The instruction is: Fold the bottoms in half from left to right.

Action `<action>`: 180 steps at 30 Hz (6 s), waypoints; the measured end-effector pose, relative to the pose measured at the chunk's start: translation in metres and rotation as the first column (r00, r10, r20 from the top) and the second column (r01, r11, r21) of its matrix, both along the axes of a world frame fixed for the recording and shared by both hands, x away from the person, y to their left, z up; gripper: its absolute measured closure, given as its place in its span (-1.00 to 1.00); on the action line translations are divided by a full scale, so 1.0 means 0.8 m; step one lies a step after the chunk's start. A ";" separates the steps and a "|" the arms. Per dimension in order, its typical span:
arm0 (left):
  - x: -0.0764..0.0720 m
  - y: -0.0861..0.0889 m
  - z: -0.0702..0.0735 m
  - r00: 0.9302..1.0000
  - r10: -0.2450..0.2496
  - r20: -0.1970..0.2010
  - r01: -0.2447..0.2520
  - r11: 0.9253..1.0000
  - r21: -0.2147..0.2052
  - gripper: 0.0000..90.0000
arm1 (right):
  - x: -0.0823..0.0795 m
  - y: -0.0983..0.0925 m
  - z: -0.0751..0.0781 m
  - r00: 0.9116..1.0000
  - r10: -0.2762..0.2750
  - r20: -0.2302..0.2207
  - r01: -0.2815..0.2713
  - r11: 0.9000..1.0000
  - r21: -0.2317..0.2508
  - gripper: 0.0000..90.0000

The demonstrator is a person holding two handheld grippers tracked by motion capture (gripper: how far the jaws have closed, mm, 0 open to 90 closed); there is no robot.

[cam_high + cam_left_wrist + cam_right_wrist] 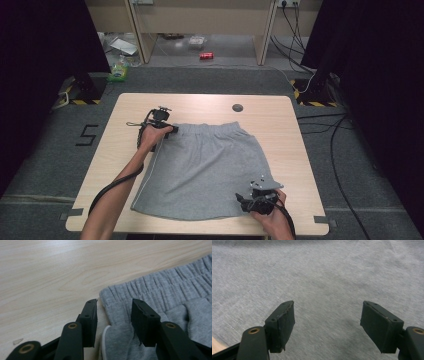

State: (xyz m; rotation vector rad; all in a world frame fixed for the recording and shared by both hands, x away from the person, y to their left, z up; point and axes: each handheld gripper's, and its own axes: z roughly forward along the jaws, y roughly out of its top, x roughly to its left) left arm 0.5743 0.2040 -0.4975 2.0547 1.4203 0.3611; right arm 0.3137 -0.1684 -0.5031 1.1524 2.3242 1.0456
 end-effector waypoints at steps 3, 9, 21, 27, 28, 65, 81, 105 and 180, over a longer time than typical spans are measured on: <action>-0.001 -0.003 0.000 1.000 -0.005 0.001 0.005 1.000 0.005 0.38 | 0.000 0.004 0.000 1.000 0.009 0.004 -0.009 1.000 0.002 -0.38; 0.002 -0.004 0.001 1.000 -0.007 -0.016 0.007 1.000 0.001 0.51 | -0.002 0.026 0.003 0.999 0.041 0.016 -0.042 0.999 0.031 -0.38; 0.003 -0.002 -0.002 1.000 -0.009 -0.002 0.009 1.000 -0.026 0.69 | 0.002 0.118 0.010 0.986 0.154 0.056 -0.157 0.986 0.048 -0.38; 0.002 -0.001 -0.002 1.000 -0.018 0.006 0.018 0.999 -0.027 0.70 | 0.005 0.172 0.013 0.972 0.224 0.067 -0.228 0.972 0.058 -0.37; 0.002 -0.001 -0.002 1.000 -0.018 0.006 0.018 0.999 -0.027 0.70 | 0.005 0.180 0.013 0.969 0.239 0.067 -0.243 0.968 0.058 -0.37; 0.006 0.016 -0.002 0.998 -0.059 0.015 0.059 0.998 -0.008 0.69 | -0.020 0.385 -0.018 0.882 0.471 -0.029 -0.472 0.882 -0.013 -0.03; 0.008 0.023 0.004 0.999 -0.033 -0.007 0.033 0.996 -0.082 0.76 | -0.009 0.375 -0.014 0.875 0.483 -0.034 -0.484 0.875 -0.005 0.87; -0.002 -0.082 0.128 0.994 -0.092 0.062 0.097 0.990 -0.099 0.78 | -0.023 0.175 0.086 0.946 0.306 0.103 -0.323 0.903 0.282 0.87; -0.002 -0.153 0.080 0.985 -0.175 -0.003 0.173 0.979 -0.111 0.04 | -0.077 -0.156 0.033 0.938 -0.345 -0.008 0.327 0.880 0.346 0.40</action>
